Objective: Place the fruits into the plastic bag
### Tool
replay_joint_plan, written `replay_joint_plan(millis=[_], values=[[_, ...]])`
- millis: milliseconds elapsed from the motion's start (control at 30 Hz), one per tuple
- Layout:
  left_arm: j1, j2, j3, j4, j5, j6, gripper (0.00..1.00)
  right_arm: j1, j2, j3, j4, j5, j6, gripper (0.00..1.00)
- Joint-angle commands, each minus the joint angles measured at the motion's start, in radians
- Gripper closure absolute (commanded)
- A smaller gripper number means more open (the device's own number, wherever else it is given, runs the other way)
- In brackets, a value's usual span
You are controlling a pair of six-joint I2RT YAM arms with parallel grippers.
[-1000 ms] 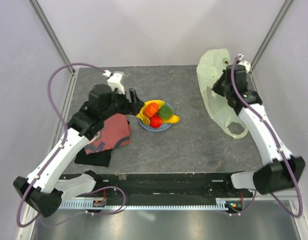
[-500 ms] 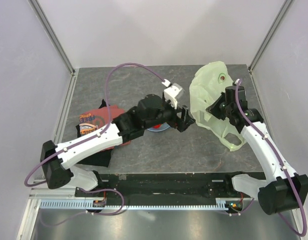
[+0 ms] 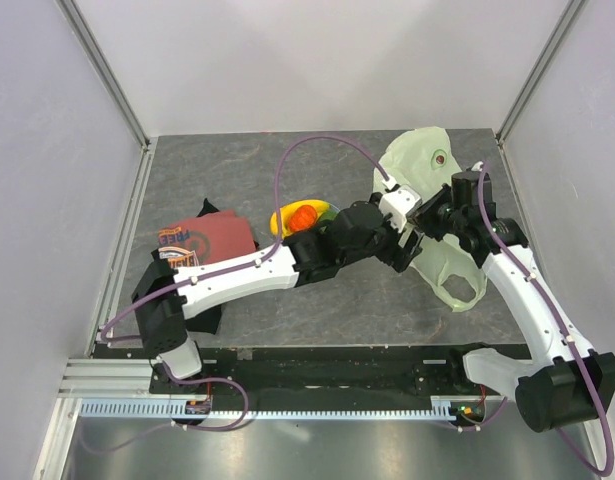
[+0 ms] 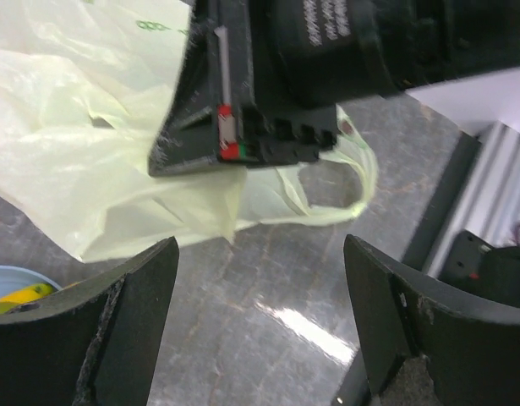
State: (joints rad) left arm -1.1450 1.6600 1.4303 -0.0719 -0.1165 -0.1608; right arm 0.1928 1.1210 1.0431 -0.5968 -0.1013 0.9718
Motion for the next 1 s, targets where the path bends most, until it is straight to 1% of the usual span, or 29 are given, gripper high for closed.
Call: replay_joint_plan(millis=[0, 200, 333, 367, 400, 500, 533, 600, 633, 667, 700, 733, 767, 800, 833, 867, 900, 967], values=[[0.001, 0.064, 0.090, 0.041, -0.138, 0.082, 0.16, 0.004, -0.018, 0.037, 0.008, -0.031, 0.056, 0.90], [-0.002, 0.124, 0.122, 0.029, -0.210, 0.135, 0.21, 0.002, -0.023, 0.048, 0.009, -0.054, 0.082, 0.88], [-0.001, 0.155, 0.134, 0.027, -0.245, 0.152, 0.27, 0.004, -0.027, 0.049, 0.009, -0.064, 0.097, 0.87], [-0.001, 0.161, 0.136, 0.029, -0.249, 0.155, 0.30, 0.002, -0.027, 0.049, 0.009, -0.070, 0.099, 0.86], [-0.001, 0.167, 0.142, 0.029, -0.252, 0.158, 0.35, 0.002, -0.029, 0.049, 0.009, -0.072, 0.102, 0.86], [-0.001, 0.181, 0.156, 0.037, -0.255, 0.158, 0.60, 0.002, -0.030, 0.044, 0.006, -0.069, 0.099, 0.84], [-0.001, 0.179, 0.156, 0.050, -0.247, 0.184, 0.72, 0.002, -0.035, 0.043, 0.003, -0.067, 0.096, 0.83], [-0.001, 0.178, 0.153, 0.061, -0.223, 0.194, 0.89, 0.003, -0.043, 0.034, 0.002, -0.061, 0.091, 0.80], [0.001, 0.175, 0.151, 0.066, -0.216, 0.196, 0.99, 0.002, -0.043, 0.031, -0.001, -0.058, 0.090, 0.77], [0.001, 0.169, 0.150, 0.067, -0.207, 0.198, 0.98, 0.000, -0.044, 0.031, -0.004, -0.052, 0.070, 0.73], [0.001, 0.162, 0.151, 0.067, -0.195, 0.184, 0.98, -0.007, -0.046, 0.034, -0.005, -0.040, 0.056, 0.60], [0.004, 0.155, 0.151, 0.064, -0.193, 0.175, 0.98, -0.018, -0.052, 0.044, -0.014, -0.037, 0.039, 0.52], [0.011, 0.136, 0.150, 0.057, -0.189, 0.135, 0.99, -0.060, -0.056, 0.051, -0.023, -0.035, 0.012, 0.43], [0.016, 0.127, 0.148, 0.050, -0.167, 0.115, 0.98, -0.090, -0.069, 0.055, -0.031, -0.043, -0.004, 0.29], [0.036, 0.120, 0.150, 0.040, -0.146, 0.095, 0.98, -0.120, -0.078, 0.064, -0.038, -0.054, -0.016, 0.24], [0.050, 0.103, 0.154, 0.011, -0.120, 0.048, 0.98, -0.178, -0.088, 0.067, -0.037, -0.061, -0.028, 0.20], [0.062, 0.100, 0.159, -0.008, -0.071, 0.020, 0.99, -0.188, -0.108, 0.070, -0.037, -0.064, -0.065, 0.16], [0.102, 0.089, 0.182, -0.041, -0.025, -0.047, 0.99, -0.242, -0.125, 0.087, -0.038, -0.055, -0.112, 0.14]])
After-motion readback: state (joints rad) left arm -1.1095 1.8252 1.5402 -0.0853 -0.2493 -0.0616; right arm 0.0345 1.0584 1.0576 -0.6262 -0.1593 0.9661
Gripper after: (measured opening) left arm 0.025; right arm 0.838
